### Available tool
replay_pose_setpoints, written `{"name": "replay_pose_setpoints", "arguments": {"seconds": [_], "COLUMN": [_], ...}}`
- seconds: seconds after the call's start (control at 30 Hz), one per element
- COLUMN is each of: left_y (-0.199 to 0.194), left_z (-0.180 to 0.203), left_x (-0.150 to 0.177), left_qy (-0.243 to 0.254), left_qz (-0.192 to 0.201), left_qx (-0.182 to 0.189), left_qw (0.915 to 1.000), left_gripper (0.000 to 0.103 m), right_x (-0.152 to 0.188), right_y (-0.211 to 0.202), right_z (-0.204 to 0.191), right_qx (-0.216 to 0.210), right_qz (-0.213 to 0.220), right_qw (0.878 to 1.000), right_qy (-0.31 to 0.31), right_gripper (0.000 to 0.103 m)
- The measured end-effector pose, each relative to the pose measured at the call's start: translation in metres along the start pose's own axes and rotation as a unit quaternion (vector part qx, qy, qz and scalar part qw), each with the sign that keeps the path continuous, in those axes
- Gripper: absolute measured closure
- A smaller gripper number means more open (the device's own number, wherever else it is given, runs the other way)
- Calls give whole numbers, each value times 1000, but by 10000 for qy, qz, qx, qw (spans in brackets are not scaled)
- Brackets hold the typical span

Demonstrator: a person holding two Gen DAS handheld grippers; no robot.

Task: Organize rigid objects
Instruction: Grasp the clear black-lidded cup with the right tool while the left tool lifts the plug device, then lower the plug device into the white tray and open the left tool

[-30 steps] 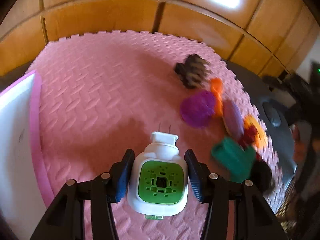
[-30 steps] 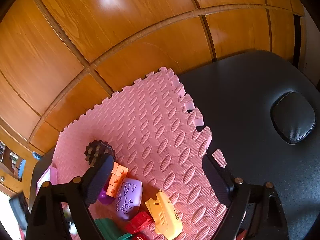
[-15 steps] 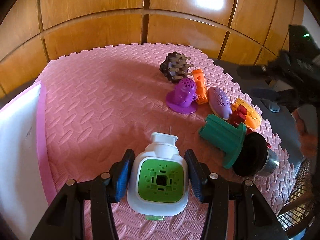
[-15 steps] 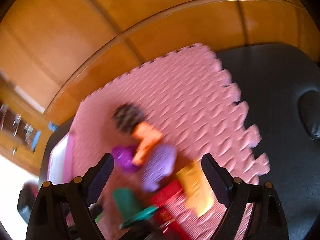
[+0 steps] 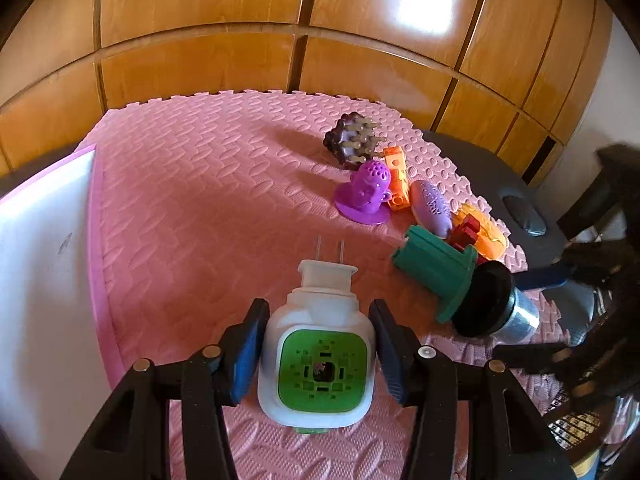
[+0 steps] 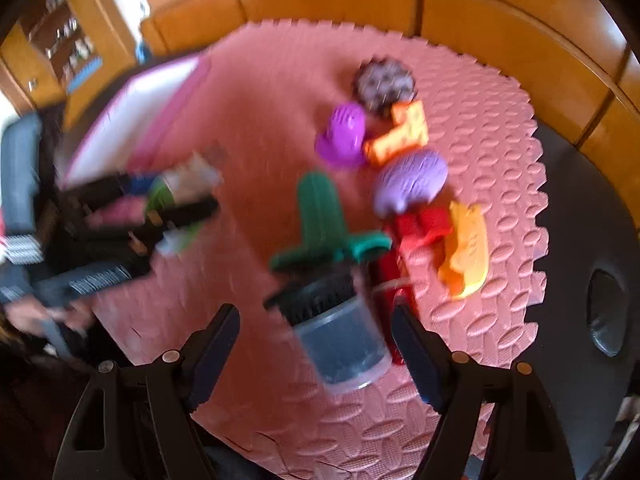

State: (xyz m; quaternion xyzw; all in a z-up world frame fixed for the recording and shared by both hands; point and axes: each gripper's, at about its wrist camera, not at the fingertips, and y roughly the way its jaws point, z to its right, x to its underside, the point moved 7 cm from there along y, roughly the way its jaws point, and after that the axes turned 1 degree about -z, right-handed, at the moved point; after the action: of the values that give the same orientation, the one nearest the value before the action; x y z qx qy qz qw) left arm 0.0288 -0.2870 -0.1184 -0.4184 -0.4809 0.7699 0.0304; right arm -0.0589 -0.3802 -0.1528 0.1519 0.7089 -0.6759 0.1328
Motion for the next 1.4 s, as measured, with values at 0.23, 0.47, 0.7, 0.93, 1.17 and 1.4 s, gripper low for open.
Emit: {"name": "replay_pose_setpoints", "arguments": {"seconds": [0.23, 0.47, 0.7, 0.93, 1.17, 1.4], "left_y": [-40, -88, -92, -67, -47, -77], "left_z": [-14, -73, -169, -237, -274, -263], "left_x": [-6, -20, -26, -29, -36, -31], "left_qy": [-304, -960, -1555, -1737, -1809, -1866], "left_qz": [333, 788, 748, 463, 291, 633], "left_qx": [135, -138, -947, -1455, -1851, -2016], "left_qw": [9989, 9922, 9804, 9729, 9655, 9594], "left_gripper": [51, 51, 51, 51, 50, 39], "right_x": [-5, -7, -2, -3, -3, -5], "right_y": [26, 26, 21, 23, 21, 22], "right_z": [-15, -12, -11, -12, -13, -12], "right_qx": [388, 230, 310, 361, 410, 443], "right_qz": [-27, 326, 374, 473, 561, 586], "right_qw": [9991, 9989, 9985, 9978, 9970, 9969], "right_qy": [-140, 231, 234, 304, 331, 284], "right_gripper": [60, 59, 59, 59, 59, 59]}}
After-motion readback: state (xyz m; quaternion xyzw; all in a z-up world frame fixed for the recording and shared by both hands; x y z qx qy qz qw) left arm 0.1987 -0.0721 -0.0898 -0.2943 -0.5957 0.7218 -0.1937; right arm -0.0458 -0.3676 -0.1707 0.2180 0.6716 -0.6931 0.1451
